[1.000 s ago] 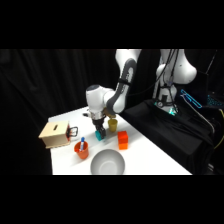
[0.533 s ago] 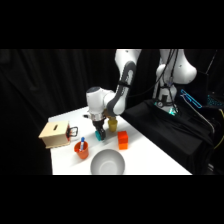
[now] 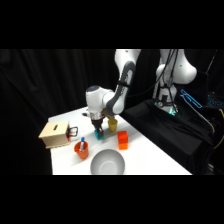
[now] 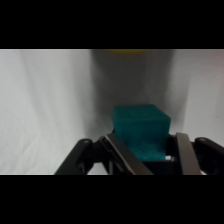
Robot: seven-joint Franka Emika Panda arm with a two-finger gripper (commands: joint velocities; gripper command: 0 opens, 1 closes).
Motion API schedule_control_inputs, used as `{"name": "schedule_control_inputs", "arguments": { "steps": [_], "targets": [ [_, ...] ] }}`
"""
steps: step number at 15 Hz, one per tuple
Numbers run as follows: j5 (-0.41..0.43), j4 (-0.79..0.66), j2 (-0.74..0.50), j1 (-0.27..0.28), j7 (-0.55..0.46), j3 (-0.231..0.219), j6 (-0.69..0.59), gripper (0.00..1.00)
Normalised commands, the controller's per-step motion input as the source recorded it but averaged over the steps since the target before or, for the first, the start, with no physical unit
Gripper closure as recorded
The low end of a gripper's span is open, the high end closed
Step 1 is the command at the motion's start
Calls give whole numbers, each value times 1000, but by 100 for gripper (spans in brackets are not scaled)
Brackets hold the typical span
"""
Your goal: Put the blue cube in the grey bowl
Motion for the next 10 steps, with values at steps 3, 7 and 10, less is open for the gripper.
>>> {"name": "schedule_control_inputs", "arguments": {
  "steps": [3,7,10],
  "targets": [
    [-95,-106,-344,96,169,-84,-218,74],
    [-136,-121,-469,131,197,-94,-385,74],
    [-156,-95,-481,137,206,-49,-475,74]
  ]
}}
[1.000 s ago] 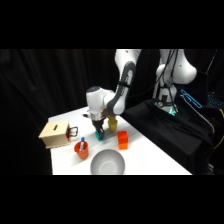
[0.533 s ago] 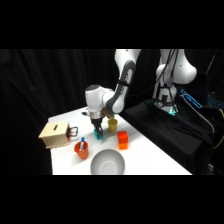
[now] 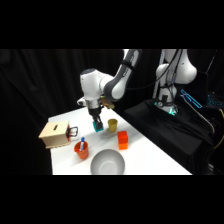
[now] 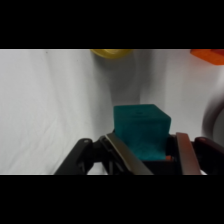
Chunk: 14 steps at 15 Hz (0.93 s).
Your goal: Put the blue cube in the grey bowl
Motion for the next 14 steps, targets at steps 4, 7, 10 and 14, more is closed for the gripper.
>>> {"name": "schedule_control_inputs", "arguments": {
  "steps": [4,7,10,14],
  "targets": [
    [-134,-66,-407,133,218,47,-447,74],
    [-121,-26,-248,146,241,114,-300,74],
    [-120,51,-94,151,270,118,-161,74],
    [-121,149,63,137,259,92,-39,74]
  ]
}}
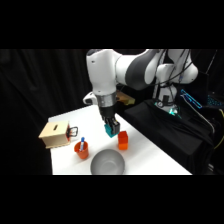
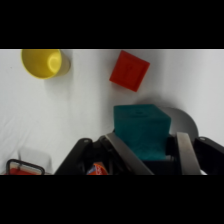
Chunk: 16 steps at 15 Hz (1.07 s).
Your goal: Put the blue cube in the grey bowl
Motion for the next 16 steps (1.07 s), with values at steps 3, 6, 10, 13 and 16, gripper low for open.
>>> {"name": "schedule_control_inputs", "arguments": {
  "steps": [3,6,10,13,16],
  "targets": [
    [-150,199,179,118,226,56,103,74],
    [-113,253,277,86,149,37,185,74],
    [-114,315,319,73,138,-6,208,74],
    [-113,337,329,76,132,-52,180,74],
    [-92,320,316,77,112,-78,167,74]
  ]
}}
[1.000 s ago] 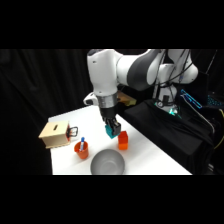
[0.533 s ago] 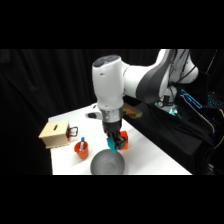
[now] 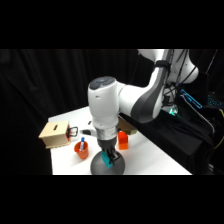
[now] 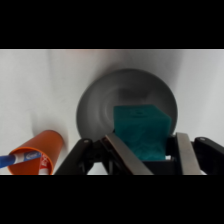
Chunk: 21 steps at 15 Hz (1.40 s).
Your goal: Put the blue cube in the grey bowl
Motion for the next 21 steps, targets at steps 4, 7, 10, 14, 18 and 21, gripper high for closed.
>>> {"name": "schedule_control_inputs", "arguments": {
  "steps": [4,7,10,14,18,21],
  "targets": [
    [-90,283,235,93,119,-104,84,24],
    [-95,253,120,100,124,-107,-34,9],
    [-93,212,-6,92,123,-91,-213,0],
    [-40,148,-182,32,67,-32,-425,0],
    [48,155,-271,-52,13,28,-569,0],
    [113,191,-253,-103,-50,65,-547,0]
  ]
}}
